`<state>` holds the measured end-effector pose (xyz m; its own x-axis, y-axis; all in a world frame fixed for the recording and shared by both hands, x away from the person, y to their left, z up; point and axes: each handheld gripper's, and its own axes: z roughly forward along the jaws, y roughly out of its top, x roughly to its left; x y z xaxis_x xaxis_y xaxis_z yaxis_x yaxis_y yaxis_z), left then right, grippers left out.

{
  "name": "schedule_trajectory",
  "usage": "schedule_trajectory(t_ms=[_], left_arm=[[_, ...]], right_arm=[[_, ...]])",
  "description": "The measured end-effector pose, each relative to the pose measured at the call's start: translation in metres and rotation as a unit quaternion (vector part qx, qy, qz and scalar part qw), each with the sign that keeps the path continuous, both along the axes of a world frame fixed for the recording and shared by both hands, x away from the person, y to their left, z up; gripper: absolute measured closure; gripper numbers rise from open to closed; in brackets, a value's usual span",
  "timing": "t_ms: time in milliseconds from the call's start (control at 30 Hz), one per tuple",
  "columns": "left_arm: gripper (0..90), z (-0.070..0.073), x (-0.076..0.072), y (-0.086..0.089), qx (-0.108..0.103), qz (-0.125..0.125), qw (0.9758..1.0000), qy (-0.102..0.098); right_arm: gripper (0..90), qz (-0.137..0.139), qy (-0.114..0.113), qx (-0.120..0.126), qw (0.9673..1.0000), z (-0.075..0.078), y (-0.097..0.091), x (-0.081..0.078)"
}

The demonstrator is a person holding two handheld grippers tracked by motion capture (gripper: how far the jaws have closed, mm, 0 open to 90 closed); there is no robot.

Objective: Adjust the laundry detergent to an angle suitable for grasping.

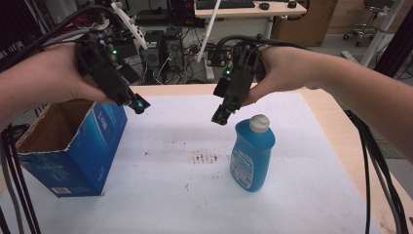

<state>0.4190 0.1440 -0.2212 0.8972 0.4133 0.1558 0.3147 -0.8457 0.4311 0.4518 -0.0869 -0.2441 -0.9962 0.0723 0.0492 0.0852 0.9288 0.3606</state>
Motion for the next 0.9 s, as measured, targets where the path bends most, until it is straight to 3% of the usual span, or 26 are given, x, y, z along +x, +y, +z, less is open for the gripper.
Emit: schedule_trajectory(t_ms=[900], left_arm=[[18.0, -0.001, -0.003, -0.011, 0.004, -0.021, 0.9998, -0.002]], right_arm=[[12.7, -0.003, -0.011, 0.023, 0.9997, 0.009, -0.011, -0.003]])
